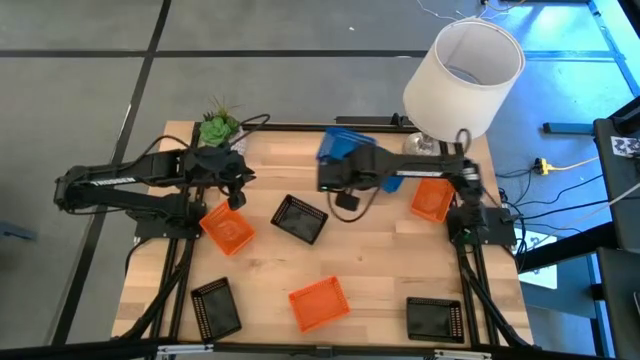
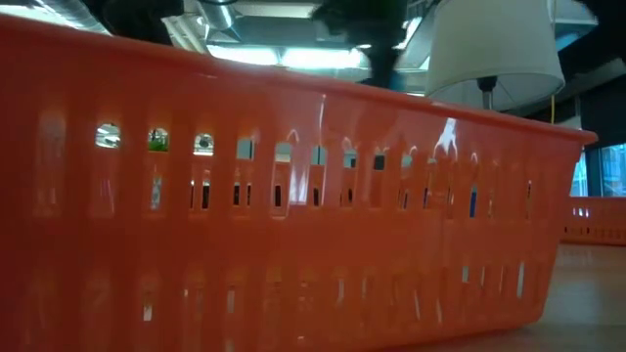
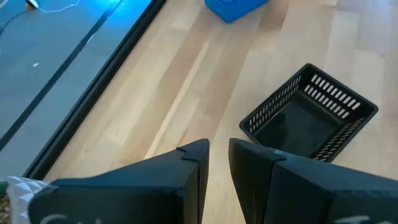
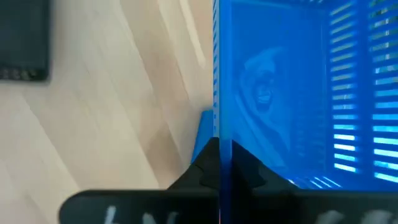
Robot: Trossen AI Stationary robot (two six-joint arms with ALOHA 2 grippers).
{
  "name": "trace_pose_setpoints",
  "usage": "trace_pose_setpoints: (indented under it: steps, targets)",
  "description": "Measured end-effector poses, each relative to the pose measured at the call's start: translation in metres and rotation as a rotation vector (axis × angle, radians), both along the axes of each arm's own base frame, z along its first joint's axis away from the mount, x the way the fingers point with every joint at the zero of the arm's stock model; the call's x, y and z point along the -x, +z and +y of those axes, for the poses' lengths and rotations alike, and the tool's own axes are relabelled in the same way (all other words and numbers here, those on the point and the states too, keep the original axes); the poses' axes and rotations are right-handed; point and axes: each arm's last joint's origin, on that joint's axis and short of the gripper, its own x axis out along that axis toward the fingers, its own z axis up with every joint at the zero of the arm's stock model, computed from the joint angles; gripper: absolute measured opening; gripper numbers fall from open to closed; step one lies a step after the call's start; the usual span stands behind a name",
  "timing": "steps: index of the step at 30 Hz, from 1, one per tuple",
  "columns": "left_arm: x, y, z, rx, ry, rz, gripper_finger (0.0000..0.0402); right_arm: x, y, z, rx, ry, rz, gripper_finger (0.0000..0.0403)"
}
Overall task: Stack baskets by color
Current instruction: Stack the left blue bin on the blue bin
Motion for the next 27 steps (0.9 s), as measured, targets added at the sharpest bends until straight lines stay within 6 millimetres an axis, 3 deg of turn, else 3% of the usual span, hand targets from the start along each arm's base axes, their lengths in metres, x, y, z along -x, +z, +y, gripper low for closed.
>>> trace_pose_setpoints:
  steps: [6, 11, 20, 27]
  targets:
    - [0.000, 0.000, -0.002, 0.000, -0.007, 0.000, 0.0055, 0.065, -0.006, 0.000, 0.002, -0.232, -0.039, 0.0000]
    - [-0.001, -0.001, -0.001, 0.012, 0.002, -0.001, 0.0055, 0.092, -0.016, -0.016, -0.061, -0.309, -0.159, 0.0000]
    - [-0.001, -0.001, -0.001, 0.030, 0.017, -0.013, 0.0055, 0.112, -0.069, -0.058, -0.157, -0.328, -0.211, 0.0000]
    - [-0.001, -0.001, -0.001, 0.036, 0.022, -0.015, 0.0055, 0.118, -0.096, -0.082, -0.214, -0.334, -0.253, 0.0000]
